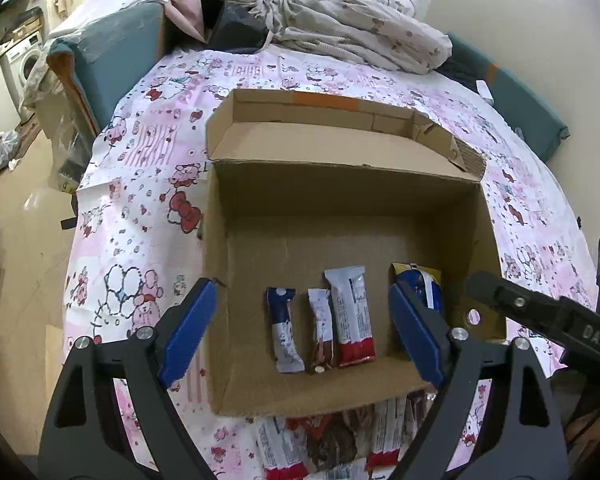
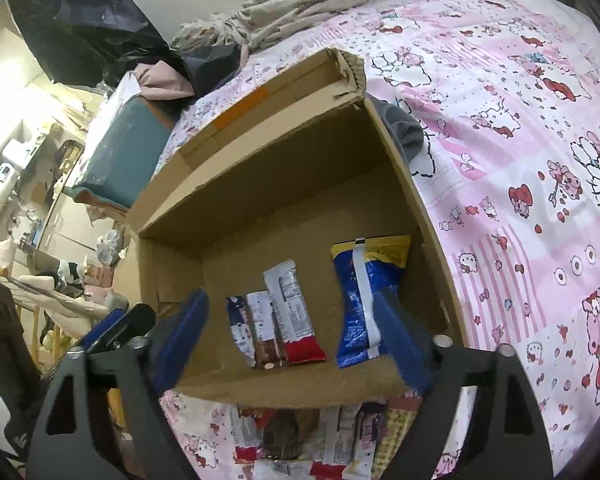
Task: Organize snacks
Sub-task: 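Withdraw both tools from the box back toward the snack pile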
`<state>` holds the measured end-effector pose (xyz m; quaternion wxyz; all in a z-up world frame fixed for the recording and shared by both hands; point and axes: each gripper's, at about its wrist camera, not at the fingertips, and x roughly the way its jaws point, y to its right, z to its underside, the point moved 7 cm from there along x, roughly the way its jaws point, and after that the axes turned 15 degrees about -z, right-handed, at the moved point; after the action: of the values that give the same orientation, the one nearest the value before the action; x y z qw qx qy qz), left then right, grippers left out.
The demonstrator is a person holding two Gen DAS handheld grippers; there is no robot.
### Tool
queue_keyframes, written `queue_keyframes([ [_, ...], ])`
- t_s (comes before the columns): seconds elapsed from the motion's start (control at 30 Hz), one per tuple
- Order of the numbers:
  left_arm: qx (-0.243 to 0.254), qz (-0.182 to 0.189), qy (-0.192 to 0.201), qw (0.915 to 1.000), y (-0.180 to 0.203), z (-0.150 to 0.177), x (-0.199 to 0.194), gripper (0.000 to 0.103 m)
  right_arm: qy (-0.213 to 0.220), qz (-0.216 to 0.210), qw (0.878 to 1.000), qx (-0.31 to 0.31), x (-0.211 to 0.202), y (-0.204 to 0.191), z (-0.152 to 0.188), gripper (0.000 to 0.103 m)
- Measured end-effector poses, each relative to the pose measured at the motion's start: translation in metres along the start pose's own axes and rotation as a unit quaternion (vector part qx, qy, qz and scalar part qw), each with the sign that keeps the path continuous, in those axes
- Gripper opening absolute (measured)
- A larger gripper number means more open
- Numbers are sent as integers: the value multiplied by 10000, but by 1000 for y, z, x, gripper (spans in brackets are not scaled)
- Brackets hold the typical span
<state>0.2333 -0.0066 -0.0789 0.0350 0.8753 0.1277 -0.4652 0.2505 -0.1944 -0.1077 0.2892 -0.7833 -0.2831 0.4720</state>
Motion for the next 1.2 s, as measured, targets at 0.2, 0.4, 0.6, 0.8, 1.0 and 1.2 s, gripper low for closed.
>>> queue_keyframes([
  [0.2, -139, 14, 94, 9999, -18, 6, -14, 86, -3, 49, 9999, -109, -15, -7, 11, 89],
  [0.4, -198, 10, -10, 9998, -28, 24, -21, 86, -18, 45, 10000, 34, -28, -3, 27, 89],
  [0.6, -92, -48, -128, 9999, -28, 44, -26, 86, -67, 95, 9999, 73, -38, -1, 44, 89],
  [0.8, -45, -69, -312, 9995, -29, 61, -27, 85, -198, 224, 9994, 181, -44, 10, 63, 89],
  [1.0, -24, -91, -563, 9984, -28, 81, -22, 85, -381, 431, 9979, 283, -50, 30, 80, 89],
  [1.2, -26, -142, -708, 9974, -30, 95, -20, 85, -532, 600, 9955, 512, -54, 47, 90, 89],
])
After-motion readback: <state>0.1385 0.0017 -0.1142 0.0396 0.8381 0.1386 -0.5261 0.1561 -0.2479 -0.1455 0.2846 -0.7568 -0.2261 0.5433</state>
